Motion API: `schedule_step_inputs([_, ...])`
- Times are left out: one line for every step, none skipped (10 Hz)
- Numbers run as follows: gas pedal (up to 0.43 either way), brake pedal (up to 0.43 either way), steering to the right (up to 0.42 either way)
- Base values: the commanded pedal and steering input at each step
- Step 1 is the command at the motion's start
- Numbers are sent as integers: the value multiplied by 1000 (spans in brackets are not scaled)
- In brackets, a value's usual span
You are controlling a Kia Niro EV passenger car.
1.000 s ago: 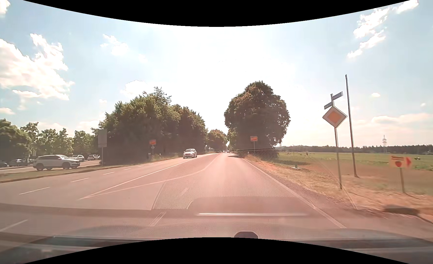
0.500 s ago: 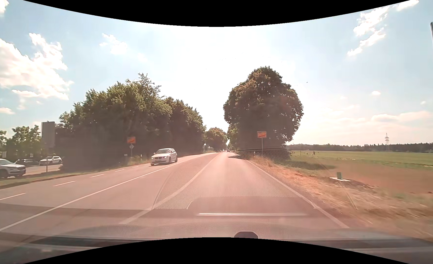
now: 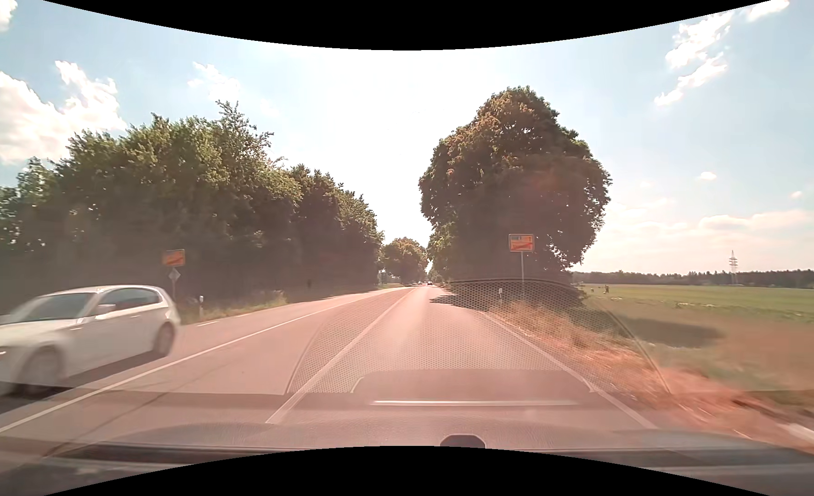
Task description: Follow the waypoints while adhering to traffic rules and regulations
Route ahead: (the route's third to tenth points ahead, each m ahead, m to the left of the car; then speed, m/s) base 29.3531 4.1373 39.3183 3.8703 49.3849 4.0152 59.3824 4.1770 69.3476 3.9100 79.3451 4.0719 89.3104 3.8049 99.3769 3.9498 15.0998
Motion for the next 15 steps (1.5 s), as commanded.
schedule_step_inputs([268, 0, -3])
schedule_step_inputs([268, 0, -3])
schedule_step_inputs([268, 0, -3])
schedule_step_inputs([268, 0, -3])
schedule_step_inputs([268, 0, -3])
schedule_step_inputs([268, 0, -3])
schedule_step_inputs([268, 0, -3])
schedule_step_inputs([299, 0, -3])
schedule_step_inputs([299, 0, -3])
schedule_step_inputs([299, 0, -3])
schedule_step_inputs([299, 0, -2])
schedule_step_inputs([299, 0, -2])
schedule_step_inputs([299, 0, -2])
schedule_step_inputs([299, 0, -1])
schedule_step_inputs([299, 0, -1])
